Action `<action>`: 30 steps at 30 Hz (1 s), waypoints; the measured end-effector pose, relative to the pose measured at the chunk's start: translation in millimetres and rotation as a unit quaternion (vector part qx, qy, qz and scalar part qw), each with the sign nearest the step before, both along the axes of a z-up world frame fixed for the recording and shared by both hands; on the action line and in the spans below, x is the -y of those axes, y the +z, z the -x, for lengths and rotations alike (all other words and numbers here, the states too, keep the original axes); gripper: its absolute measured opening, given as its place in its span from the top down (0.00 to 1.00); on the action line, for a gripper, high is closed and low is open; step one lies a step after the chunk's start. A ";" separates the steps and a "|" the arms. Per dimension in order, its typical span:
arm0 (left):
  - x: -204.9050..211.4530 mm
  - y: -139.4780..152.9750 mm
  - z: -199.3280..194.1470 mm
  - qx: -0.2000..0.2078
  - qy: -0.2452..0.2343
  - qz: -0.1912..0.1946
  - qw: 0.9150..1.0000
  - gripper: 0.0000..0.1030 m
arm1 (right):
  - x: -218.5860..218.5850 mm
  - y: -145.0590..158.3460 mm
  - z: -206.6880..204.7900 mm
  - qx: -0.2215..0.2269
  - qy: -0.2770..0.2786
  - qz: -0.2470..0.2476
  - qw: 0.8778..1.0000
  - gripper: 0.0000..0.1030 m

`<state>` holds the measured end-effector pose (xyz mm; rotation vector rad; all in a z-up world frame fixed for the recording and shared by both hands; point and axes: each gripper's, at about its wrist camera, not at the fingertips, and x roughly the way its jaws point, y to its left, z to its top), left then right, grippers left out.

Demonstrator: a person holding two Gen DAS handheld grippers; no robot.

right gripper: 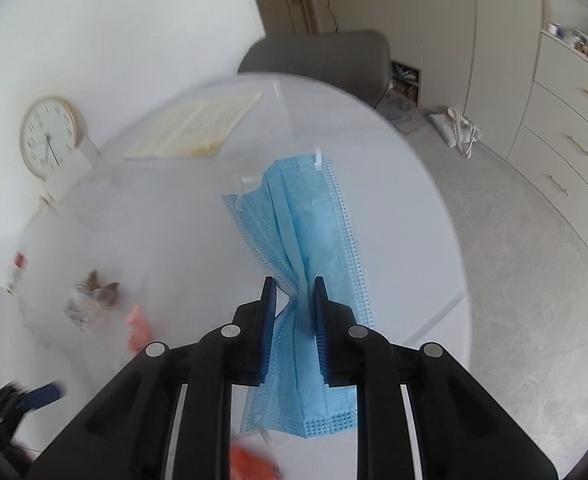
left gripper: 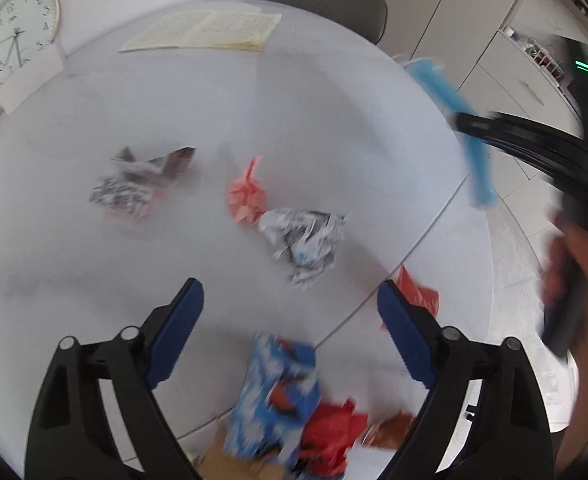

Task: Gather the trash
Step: 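Drop the mask in the wastebasket while the left tool grasps crumpled newspaper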

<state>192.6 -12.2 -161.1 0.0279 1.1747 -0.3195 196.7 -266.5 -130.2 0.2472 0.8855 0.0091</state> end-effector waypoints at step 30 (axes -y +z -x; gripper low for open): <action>21.0 43.2 60.3 0.040 -0.022 -0.007 0.999 0.68 | 69.8 2.0 305.8 -0.051 -0.107 -0.061 0.991 0.79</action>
